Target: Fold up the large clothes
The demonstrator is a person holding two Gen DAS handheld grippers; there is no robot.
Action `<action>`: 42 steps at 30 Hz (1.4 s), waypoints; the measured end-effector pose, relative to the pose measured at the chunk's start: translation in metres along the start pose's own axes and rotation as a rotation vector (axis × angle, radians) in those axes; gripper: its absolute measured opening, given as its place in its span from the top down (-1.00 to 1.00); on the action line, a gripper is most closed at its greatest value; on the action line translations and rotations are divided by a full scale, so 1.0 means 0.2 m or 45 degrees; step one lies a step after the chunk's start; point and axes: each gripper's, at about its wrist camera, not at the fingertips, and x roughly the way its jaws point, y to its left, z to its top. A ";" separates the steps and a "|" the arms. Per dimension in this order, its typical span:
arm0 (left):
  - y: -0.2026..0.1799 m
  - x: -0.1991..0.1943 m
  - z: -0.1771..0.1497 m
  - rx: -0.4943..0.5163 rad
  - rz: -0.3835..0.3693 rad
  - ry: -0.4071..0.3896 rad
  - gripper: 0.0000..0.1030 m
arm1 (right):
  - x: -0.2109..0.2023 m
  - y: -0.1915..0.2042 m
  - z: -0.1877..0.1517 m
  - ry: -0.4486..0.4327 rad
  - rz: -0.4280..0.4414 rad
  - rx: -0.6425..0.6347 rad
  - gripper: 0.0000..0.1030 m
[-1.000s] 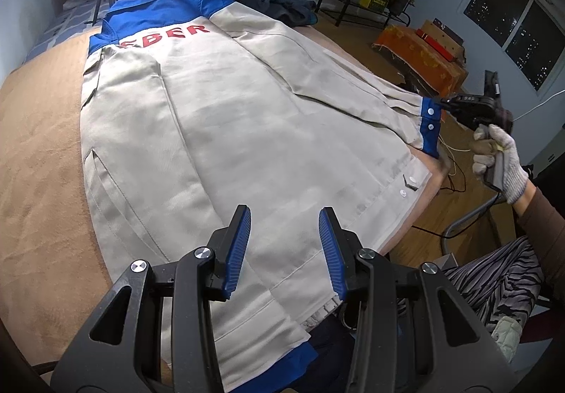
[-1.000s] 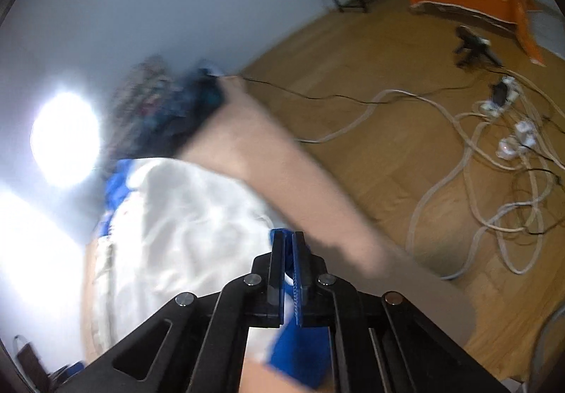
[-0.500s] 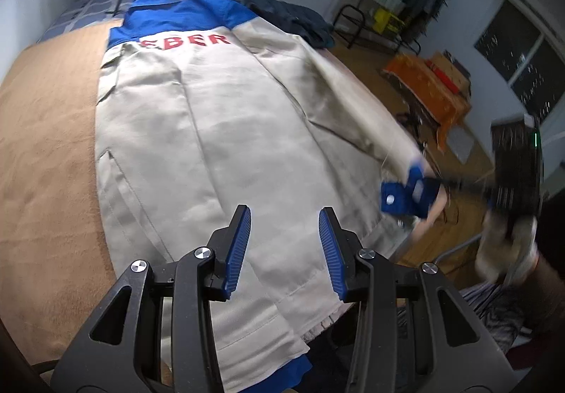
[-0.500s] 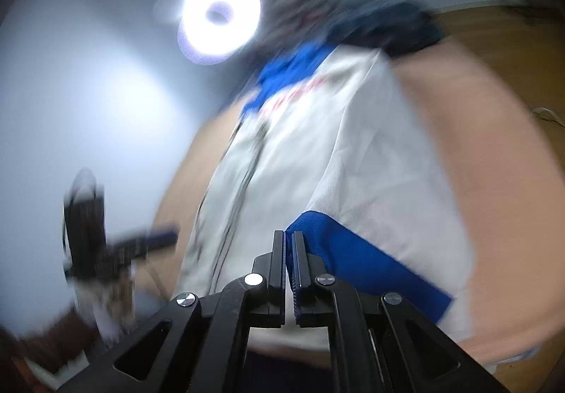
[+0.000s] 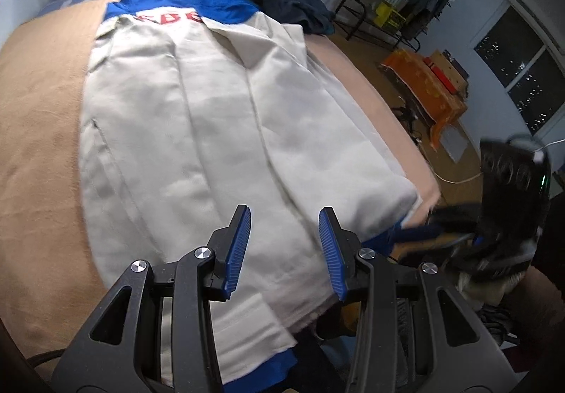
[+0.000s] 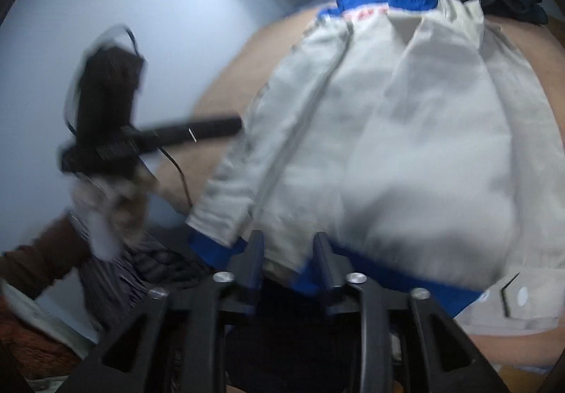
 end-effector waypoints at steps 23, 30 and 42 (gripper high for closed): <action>-0.03 0.51 -0.03 -0.230 -0.166 0.269 0.21 | -0.20 -0.91 0.99 -0.293 -0.423 0.256 0.03; -0.09 0.60 -0.01 -0.184 -0.168 0.328 0.55 | -0.03 -1.19 1.16 -0.286 -0.322 0.396 0.03; -0.25 0.57 -0.02 -0.035 -0.134 0.286 0.96 | 0.12 -1.23 1.34 -0.247 -0.422 0.254 1.00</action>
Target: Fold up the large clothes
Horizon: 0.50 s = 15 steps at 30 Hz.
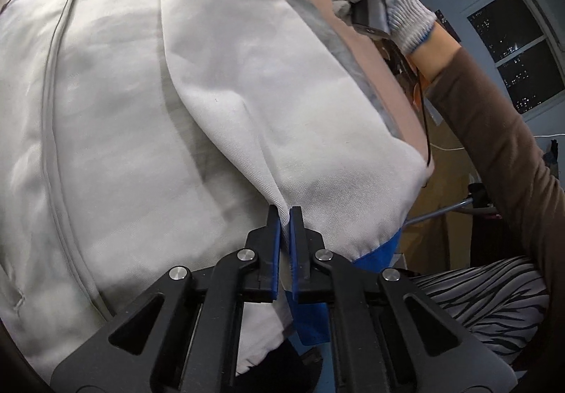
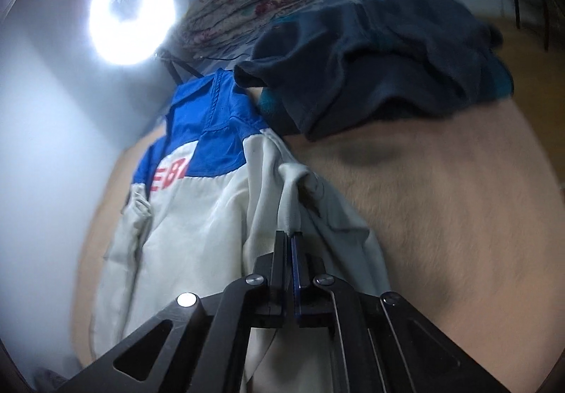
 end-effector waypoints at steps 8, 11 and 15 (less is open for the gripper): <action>-0.08 0.03 0.03 -0.031 -0.104 0.008 0.98 | -0.03 0.01 0.28 -0.071 -0.377 -0.148 1.00; -0.07 0.07 0.05 -0.035 -0.101 0.034 0.98 | 0.07 -0.05 0.30 0.012 -0.429 -0.124 1.00; -0.09 0.11 0.06 -0.006 -0.073 0.053 0.97 | 0.05 -0.09 0.25 0.023 -0.449 -0.091 0.51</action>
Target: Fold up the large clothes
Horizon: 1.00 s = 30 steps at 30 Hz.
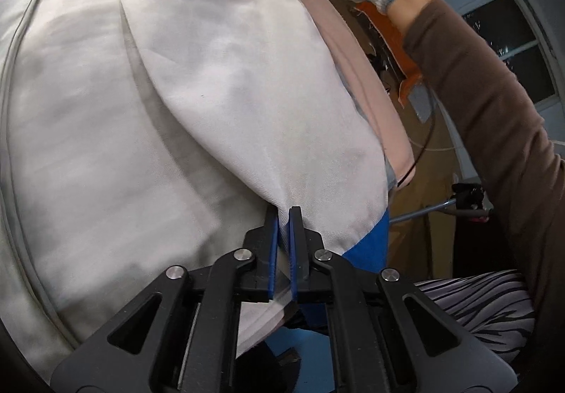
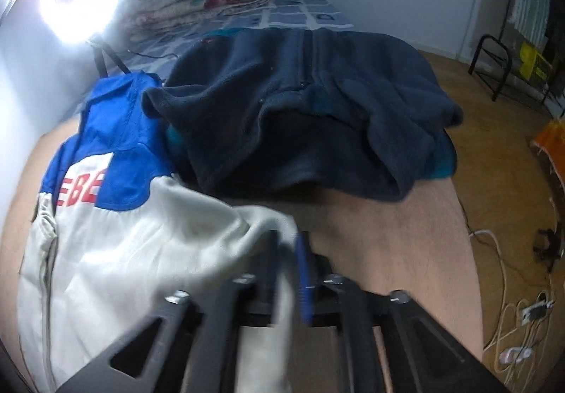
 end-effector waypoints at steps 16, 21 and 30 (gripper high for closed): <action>0.03 -0.10 0.00 -0.061 0.023 -0.051 0.34 | -0.90 -0.18 -1.11 0.060 0.565 0.028 0.21; 0.06 -0.07 0.00 -0.078 0.040 -0.042 0.34 | -0.87 -0.16 -1.48 0.129 0.671 0.036 -0.02; 0.08 -0.01 0.01 -0.083 0.066 -0.047 0.52 | -0.83 -0.08 -1.58 0.143 0.880 0.097 0.87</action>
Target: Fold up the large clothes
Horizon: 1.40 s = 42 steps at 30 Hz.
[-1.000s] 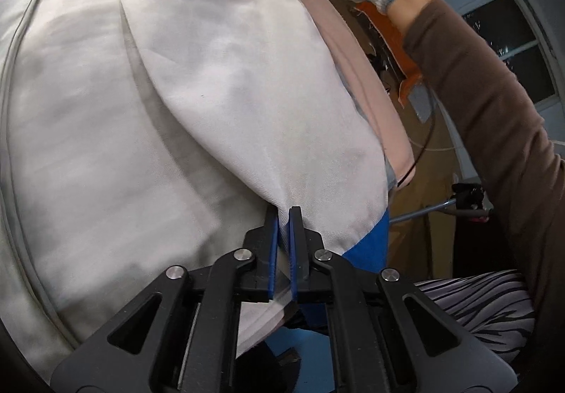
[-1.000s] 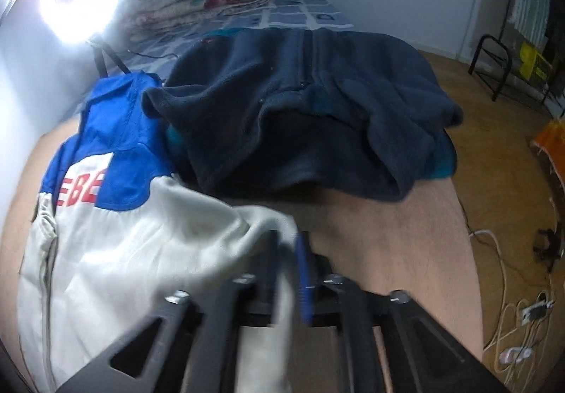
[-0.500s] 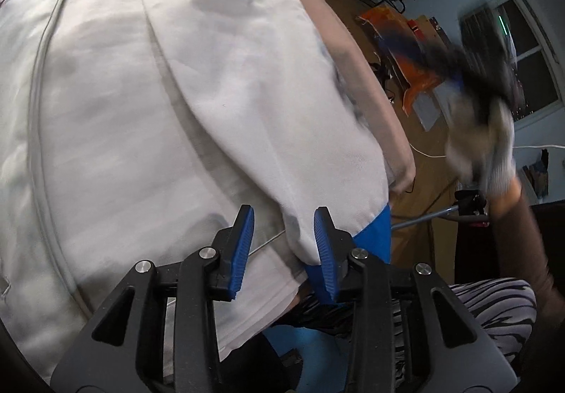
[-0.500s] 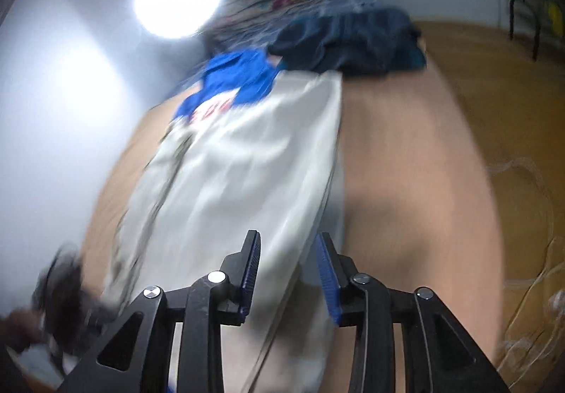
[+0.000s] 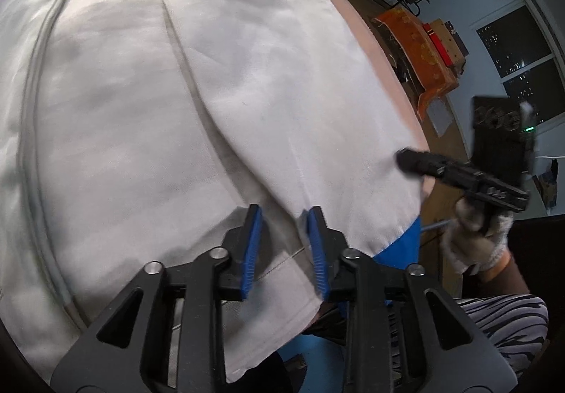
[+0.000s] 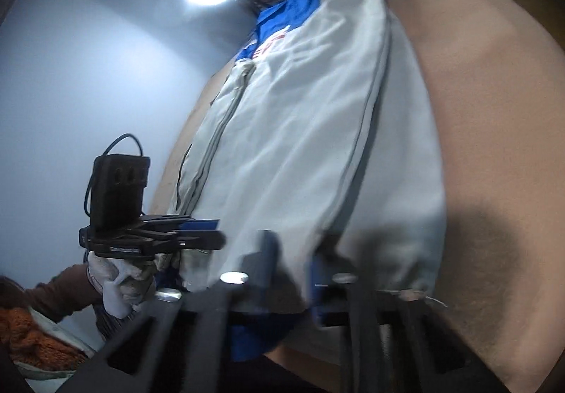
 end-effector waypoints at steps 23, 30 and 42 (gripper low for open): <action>-0.03 -0.13 0.03 0.048 -0.034 -0.082 0.52 | -0.13 -0.15 -0.08 0.081 -0.332 0.046 0.31; -0.05 -0.11 0.04 0.060 -0.028 -0.070 0.52 | -0.16 -0.18 -0.24 0.070 -0.176 0.085 0.52; -0.08 -0.11 0.01 0.098 0.002 -0.071 0.52 | -0.21 -0.08 -0.19 0.127 -0.492 -0.024 0.46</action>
